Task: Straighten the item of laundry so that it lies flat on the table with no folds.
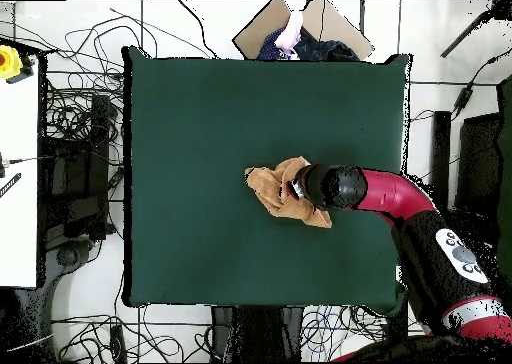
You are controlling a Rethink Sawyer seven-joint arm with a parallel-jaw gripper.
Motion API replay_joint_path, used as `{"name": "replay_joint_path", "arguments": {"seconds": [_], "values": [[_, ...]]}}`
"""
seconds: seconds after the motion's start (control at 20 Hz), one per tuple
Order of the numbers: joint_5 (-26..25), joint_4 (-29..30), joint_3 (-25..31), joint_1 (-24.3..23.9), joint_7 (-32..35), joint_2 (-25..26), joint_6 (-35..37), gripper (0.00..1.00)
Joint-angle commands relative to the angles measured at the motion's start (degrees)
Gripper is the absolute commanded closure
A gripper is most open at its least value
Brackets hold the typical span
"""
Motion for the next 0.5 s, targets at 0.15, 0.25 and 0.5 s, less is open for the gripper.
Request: {"name": "replay_joint_path", "arguments": {"seconds": [0.15,0.25,0.5], "values": [[-0.58,-5.76,-0.68,1.31,4.77,-0.44,-1.59,0.00],[-0.74,-6.71,-0.80,1.32,4.78,0.25,-1.90,0.00],[-0.90,-9.06,-1.09,1.47,4.76,1.84,-1.84,0.00]]}}
